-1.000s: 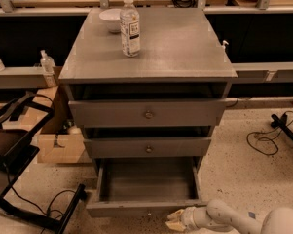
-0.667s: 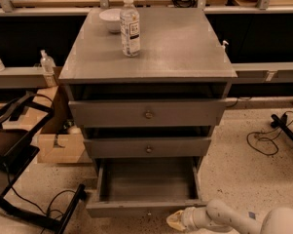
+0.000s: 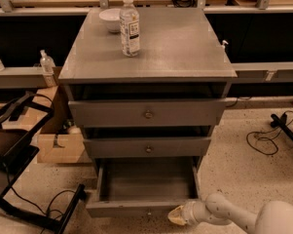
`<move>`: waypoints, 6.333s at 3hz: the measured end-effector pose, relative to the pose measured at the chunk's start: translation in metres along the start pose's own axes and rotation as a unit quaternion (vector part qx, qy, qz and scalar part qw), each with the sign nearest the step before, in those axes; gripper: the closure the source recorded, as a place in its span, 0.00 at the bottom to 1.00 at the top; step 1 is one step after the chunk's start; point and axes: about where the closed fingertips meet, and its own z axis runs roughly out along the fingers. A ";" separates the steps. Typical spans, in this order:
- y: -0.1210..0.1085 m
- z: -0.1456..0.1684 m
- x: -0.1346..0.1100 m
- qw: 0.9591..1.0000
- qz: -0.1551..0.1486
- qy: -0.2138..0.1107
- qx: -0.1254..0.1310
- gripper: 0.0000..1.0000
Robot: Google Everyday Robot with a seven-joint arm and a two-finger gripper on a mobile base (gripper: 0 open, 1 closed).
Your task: Close bottom drawer
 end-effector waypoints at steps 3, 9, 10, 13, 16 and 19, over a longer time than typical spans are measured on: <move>-0.041 -0.014 -0.012 1.000 -0.014 0.018 0.019 1.00; -0.116 -0.004 -0.039 0.999 -0.029 0.023 0.020 1.00; -0.115 -0.004 -0.039 0.999 -0.030 0.023 0.019 1.00; -0.156 0.001 -0.058 0.999 -0.039 0.021 0.020 1.00; -0.176 0.001 -0.068 0.999 -0.041 0.022 0.023 1.00; -0.194 0.003 -0.080 0.999 -0.038 0.022 0.025 1.00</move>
Offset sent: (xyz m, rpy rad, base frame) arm 0.1517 -0.0677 0.0352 -0.1598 -0.0818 -0.0228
